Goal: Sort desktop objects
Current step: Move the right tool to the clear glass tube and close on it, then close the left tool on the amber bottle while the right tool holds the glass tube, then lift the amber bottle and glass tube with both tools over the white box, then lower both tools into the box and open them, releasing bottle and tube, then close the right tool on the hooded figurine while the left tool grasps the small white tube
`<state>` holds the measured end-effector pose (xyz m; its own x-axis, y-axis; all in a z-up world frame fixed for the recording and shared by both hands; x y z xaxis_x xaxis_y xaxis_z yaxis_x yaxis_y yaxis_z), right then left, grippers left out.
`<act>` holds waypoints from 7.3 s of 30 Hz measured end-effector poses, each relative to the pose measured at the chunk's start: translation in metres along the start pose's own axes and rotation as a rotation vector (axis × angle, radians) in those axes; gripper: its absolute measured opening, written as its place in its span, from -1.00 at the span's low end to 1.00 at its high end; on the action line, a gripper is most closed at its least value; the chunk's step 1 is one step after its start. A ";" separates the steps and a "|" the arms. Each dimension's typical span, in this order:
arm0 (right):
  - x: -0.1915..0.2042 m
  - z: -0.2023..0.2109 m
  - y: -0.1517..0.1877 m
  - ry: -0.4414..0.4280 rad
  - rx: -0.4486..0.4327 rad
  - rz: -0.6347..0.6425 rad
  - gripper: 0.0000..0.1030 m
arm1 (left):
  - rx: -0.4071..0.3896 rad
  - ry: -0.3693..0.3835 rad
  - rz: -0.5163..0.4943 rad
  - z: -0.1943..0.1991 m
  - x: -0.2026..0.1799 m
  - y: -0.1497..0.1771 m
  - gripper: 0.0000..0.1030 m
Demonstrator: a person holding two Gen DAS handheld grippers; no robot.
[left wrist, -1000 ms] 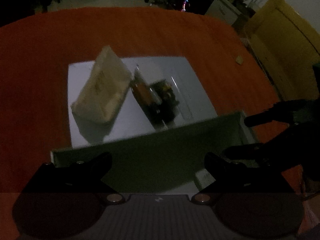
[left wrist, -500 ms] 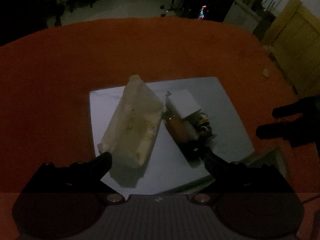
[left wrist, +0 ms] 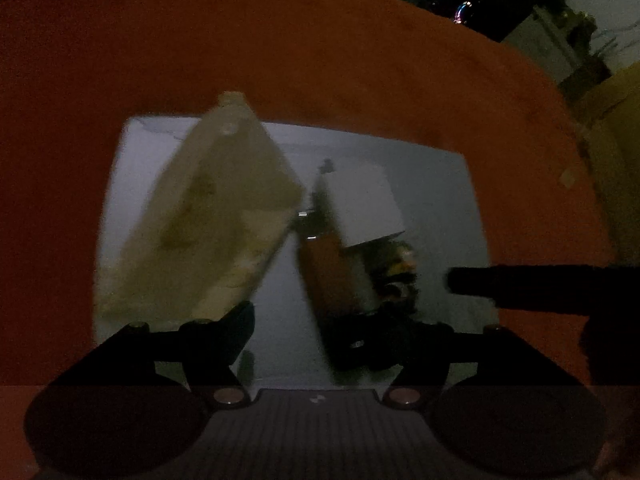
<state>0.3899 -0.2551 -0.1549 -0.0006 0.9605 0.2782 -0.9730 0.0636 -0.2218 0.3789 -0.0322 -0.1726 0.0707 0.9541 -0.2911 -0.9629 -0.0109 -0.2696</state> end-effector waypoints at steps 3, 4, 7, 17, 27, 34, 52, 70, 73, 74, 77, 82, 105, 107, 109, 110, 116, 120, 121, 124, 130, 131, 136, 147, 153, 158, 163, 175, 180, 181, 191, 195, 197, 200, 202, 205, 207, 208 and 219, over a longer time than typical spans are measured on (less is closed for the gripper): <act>0.002 -0.006 -0.002 -0.002 0.000 -0.014 0.10 | 0.010 -0.005 0.023 -0.011 -0.003 0.000 0.15; 0.002 -0.008 -0.001 0.001 0.003 -0.016 0.10 | 0.014 -0.013 0.024 -0.015 -0.003 0.000 0.00; 0.003 -0.016 0.002 0.017 0.017 -0.015 0.09 | 0.013 -0.035 0.034 -0.025 0.000 0.002 -0.24; 0.004 -0.026 0.009 0.094 0.029 0.072 -0.37 | 0.020 -0.041 -0.013 -0.029 0.001 0.008 -0.52; -0.010 -0.020 0.011 0.097 0.061 0.069 -0.36 | 0.099 -0.066 -0.051 -0.018 0.026 0.019 -0.16; -0.011 -0.015 0.008 0.123 0.045 0.051 -0.06 | 0.121 -0.087 -0.058 -0.020 0.024 0.013 -0.02; 0.012 -0.014 0.018 0.179 0.013 0.179 -0.38 | 0.039 -0.092 -0.177 -0.017 0.015 0.012 -0.58; 0.032 0.064 0.003 -0.050 -0.076 0.020 -0.38 | 0.002 0.000 -0.103 0.020 0.026 0.003 -0.59; 0.031 0.068 0.006 -0.068 -0.074 0.017 -0.38 | -0.011 0.026 -0.074 0.036 0.032 0.005 -0.59; 0.030 0.072 0.007 -0.068 -0.080 0.022 -0.38 | -0.021 0.031 -0.076 0.041 0.031 0.004 -0.59; 0.031 0.083 0.011 -0.081 -0.100 0.023 -0.38 | -0.059 0.055 -0.087 0.061 0.026 0.003 -0.59; 0.037 0.104 0.026 -0.109 -0.130 0.038 -0.38 | -0.126 0.091 -0.146 0.096 0.010 0.008 -0.59; 0.080 0.133 0.134 -0.146 -0.119 0.233 -0.38 | -0.107 0.215 -0.285 0.146 -0.016 0.104 -0.59; 0.087 0.128 0.144 -0.156 -0.099 0.256 -0.38 | -0.104 0.214 -0.297 0.147 -0.015 0.112 -0.59; 0.093 0.124 0.153 -0.163 -0.083 0.274 -0.38 | -0.092 0.229 -0.308 0.148 -0.016 0.119 -0.59; 0.096 0.121 0.157 -0.167 -0.075 0.282 -0.38 | -0.085 0.238 -0.316 0.147 -0.017 0.123 -0.59; 0.095 0.105 0.177 -0.152 -0.034 0.294 -0.38 | -0.075 0.215 -0.335 0.139 -0.013 0.134 -0.59; 0.091 0.092 0.187 -0.142 -0.005 0.289 -0.38 | -0.059 0.194 -0.367 0.128 -0.010 0.145 -0.59; 0.090 0.088 0.190 -0.138 0.003 0.291 -0.38 | -0.046 0.191 -0.369 0.124 -0.009 0.149 -0.59; 0.088 0.079 0.198 -0.127 0.022 0.302 -0.38 | -0.009 0.186 -0.371 0.113 -0.007 0.161 -0.59; 0.087 0.065 0.213 -0.114 0.063 0.323 -0.38 | 0.039 0.177 -0.392 0.097 -0.008 0.179 -0.59; 0.087 0.063 0.215 -0.110 0.071 0.332 -0.38 | 0.045 0.176 -0.398 0.094 -0.008 0.181 -0.59; 0.079 0.046 0.222 -0.066 0.100 0.363 -0.38 | 0.057 0.144 -0.404 0.084 -0.004 0.186 -0.59; 0.069 0.019 0.240 -0.029 0.158 0.400 -0.38 | 0.088 0.073 -0.470 0.061 0.000 0.208 -0.59; 0.071 0.008 0.248 -0.023 0.189 0.427 -0.38 | 0.122 0.072 -0.486 0.053 -0.002 0.221 -0.59; 0.071 0.005 0.251 -0.012 0.211 0.442 -0.38 | 0.144 0.064 -0.499 0.046 -0.005 0.227 -0.59; 0.069 0.004 0.253 -0.004 0.226 0.444 -0.38 | 0.179 0.063 -0.470 0.040 -0.002 0.229 -0.59; 0.073 0.012 0.251 0.014 0.215 0.455 0.00 | 0.142 0.048 -0.496 0.046 -0.004 0.225 0.00; 0.074 0.017 0.246 0.016 0.200 0.429 0.27 | 0.136 0.047 -0.491 0.047 -0.004 0.224 0.02; 0.074 0.019 0.245 0.015 0.198 0.421 0.35 | 0.132 0.049 -0.493 0.048 -0.005 0.224 0.04; 0.082 0.093 0.177 -0.094 0.054 0.336 0.40 | 0.000 0.133 -0.366 0.100 -0.014 0.154 0.22; 0.079 0.122 0.131 -0.115 -0.044 0.279 0.41 | -0.074 0.101 -0.325 0.120 -0.010 0.113 0.24; 0.073 0.129 0.107 -0.112 -0.093 0.262 0.41 | -0.093 0.101 -0.278 0.123 -0.007 0.097 0.24; 0.061 0.124 0.078 -0.112 -0.151 0.175 0.41 | -0.100 0.107 -0.198 0.124 -0.003 0.082 0.24; 0.053 0.117 0.061 -0.144 -0.187 0.099 0.41 | -0.100 0.086 -0.180 0.121 -0.003 0.074 0.24; 0.046 0.100 0.040 -0.201 -0.198 -0.008 0.41 | -0.091 0.026 -0.189 0.120 -0.001 0.061 0.24; 0.039 0.085 0.030 -0.207 -0.165 -0.050 0.41 | -0.090 -0.058 -0.201 0.119 0.002 0.049 0.33; 0.037 0.076 0.025 -0.206 -0.143 -0.053 0.41 | -0.091 -0.100 -0.211 0.119 0.004 0.044 0.49; 0.017 0.004 0.004 -0.210 -0.007 -0.130 0.15 | -0.092 -0.089 -0.270 0.095 -0.032 -0.012 0.25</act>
<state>0.3852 -0.2402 -0.1470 0.0756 0.8671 0.4923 -0.9665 0.1852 -0.1778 0.3630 -0.0339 -0.0729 0.2938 0.9487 -0.1172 -0.8844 0.2233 -0.4098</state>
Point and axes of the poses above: each gripper's, at about its wrist camera, not at the fingertips, and z roughly against the way its jaws point, x to its left, y to its underside, the point moved 8 cm from there along -z, roughly the way its jaws point
